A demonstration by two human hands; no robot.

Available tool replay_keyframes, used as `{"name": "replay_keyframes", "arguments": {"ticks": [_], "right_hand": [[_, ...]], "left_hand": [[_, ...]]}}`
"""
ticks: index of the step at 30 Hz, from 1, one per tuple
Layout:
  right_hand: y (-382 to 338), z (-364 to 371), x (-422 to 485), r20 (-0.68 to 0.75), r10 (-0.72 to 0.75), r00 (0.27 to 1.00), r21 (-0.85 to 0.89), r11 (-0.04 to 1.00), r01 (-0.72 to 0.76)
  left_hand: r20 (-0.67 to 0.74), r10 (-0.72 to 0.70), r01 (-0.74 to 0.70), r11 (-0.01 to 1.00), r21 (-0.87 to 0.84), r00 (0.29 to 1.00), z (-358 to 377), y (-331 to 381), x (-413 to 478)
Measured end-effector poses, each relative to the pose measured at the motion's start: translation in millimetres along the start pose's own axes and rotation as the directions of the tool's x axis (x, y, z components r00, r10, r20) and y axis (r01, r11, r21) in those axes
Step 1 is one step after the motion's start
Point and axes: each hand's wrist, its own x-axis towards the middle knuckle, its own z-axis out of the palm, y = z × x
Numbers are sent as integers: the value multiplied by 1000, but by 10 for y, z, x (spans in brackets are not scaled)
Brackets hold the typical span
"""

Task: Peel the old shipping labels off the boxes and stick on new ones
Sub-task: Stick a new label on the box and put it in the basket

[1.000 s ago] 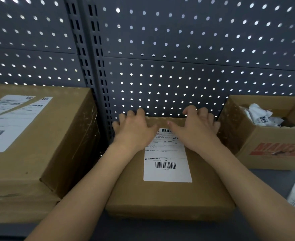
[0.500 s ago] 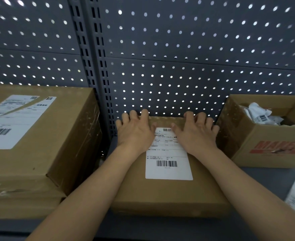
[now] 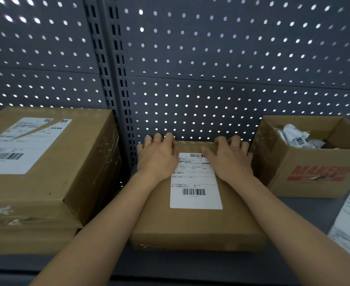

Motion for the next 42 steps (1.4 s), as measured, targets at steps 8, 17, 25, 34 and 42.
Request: {"name": "replay_keyframes", "arguments": {"ticks": [8, 17, 25, 34, 42], "right_hand": [[-7, -20, -44, 68, -118, 991, -86, 989, 123], [87, -86, -220, 160, -228, 960, -106, 963, 246], [152, -96, -333, 301, -238, 924, -18, 967, 255], [205, -193, -588, 357, -226, 907, -10, 969, 245], [224, -278, -733, 319, -317, 893, 21, 944, 328]], "left_hand": [[126, 85, -98, 990, 100, 988, -81, -36, -102], [237, 156, -174, 983, 54, 959, -219, -100, -412], [351, 162, -187, 982, 37, 922, -313, -100, -602], [404, 138, -162, 986, 26, 905, -296, -104, -658], [389, 188, -212, 977, 18, 902, -322, -129, -726]]}}
